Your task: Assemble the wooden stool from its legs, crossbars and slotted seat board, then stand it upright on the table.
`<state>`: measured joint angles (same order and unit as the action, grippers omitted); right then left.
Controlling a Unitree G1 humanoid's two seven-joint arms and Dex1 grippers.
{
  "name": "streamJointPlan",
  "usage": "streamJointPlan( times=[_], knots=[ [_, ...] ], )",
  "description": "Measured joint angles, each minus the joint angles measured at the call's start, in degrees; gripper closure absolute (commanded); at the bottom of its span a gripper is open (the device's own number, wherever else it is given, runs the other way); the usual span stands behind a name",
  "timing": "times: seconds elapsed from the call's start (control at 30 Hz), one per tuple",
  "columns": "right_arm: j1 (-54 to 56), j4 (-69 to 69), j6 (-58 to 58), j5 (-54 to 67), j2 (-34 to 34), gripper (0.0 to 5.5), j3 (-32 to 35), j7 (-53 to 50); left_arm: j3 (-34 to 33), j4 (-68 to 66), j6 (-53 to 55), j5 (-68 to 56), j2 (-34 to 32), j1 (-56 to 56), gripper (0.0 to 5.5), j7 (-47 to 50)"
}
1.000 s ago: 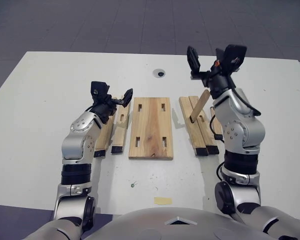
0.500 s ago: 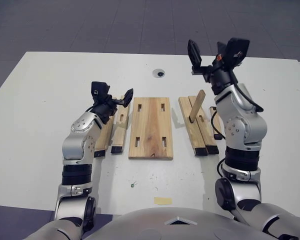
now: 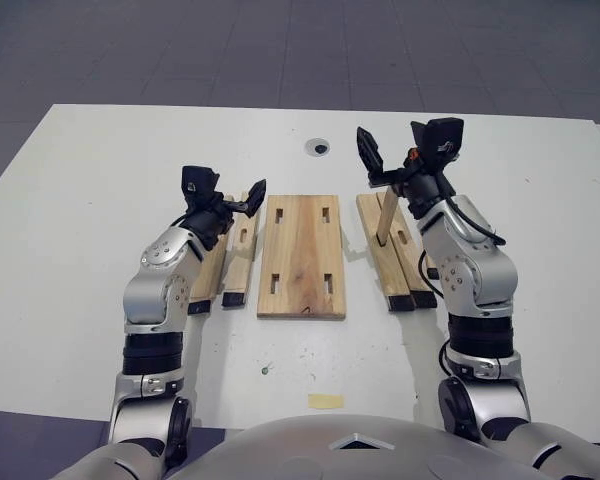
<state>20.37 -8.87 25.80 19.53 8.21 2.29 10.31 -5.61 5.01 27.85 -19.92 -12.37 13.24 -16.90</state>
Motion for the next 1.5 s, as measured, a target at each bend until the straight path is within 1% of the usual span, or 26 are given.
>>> streamJointPlan(
  times=[0.13,0.37,0.43,0.63,0.77,0.83,0.97,1.07,1.23,1.37,1.43,1.5],
  knots=[
    [0.1,-0.4,-0.1,2.0,-0.5,0.11,0.0,2.0,0.0,0.3,0.0,0.0,0.0,-0.2,0.1,0.0],
    [0.3,-3.5,3.2,2.5,0.4,0.11,2.5,0.0,0.4,0.3,0.1,0.0,0.0,-0.2,0.1,-0.2],
    [1.9,-6.3,4.6,3.4,0.3,0.11,3.4,-1.5,0.4,0.3,0.1,0.0,0.0,-0.2,0.1,-0.2],
    [12.5,-12.3,9.1,8.0,-0.2,0.11,6.1,-4.7,0.4,0.3,0.1,0.0,0.1,-0.2,0.1,-0.2],
    [13.2,-11.1,9.6,7.9,-0.2,0.11,5.6,-4.4,0.5,0.2,0.1,0.0,0.2,-0.2,0.1,-0.1],
    [10.9,-7.5,9.0,6.4,-0.3,0.11,3.3,-3.3,0.5,0.3,0.1,0.0,0.4,-0.2,0.1,0.0],
    [0.7,-0.7,7.3,2.5,0.5,0.11,-2.7,0.6,0.5,0.3,0.1,0.0,0.4,-0.8,0.1,0.1],
    [-5.2,3.9,7.1,-1.0,1.8,0.11,-5.1,1.9,0.5,0.3,0.1,0.0,0.4,-0.9,0.1,0.2],
    [-3.3,2.3,5.9,-1.0,1.3,0.11,-3.3,2.4,0.5,0.3,0.1,0.1,0.4,-0.9,0.1,0.2],
    [-1.1,-3.0,6.2,1.5,-0.2,0.11,-1.6,2.2,0.8,0.3,0.1,0.1,0.4,-0.9,0.1,0.2],
    [-1.1,-7.4,8.8,3.8,-0.4,0.11,-0.4,1.4,0.8,0.3,0.1,0.1,0.4,-0.9,0.1,0.2],
    [-2.9,-12.8,13.8,7.0,-0.5,0.11,1.0,0.1,0.9,0.5,0.2,0.2,0.3,-1.0,0.1,0.3]
  ],
)
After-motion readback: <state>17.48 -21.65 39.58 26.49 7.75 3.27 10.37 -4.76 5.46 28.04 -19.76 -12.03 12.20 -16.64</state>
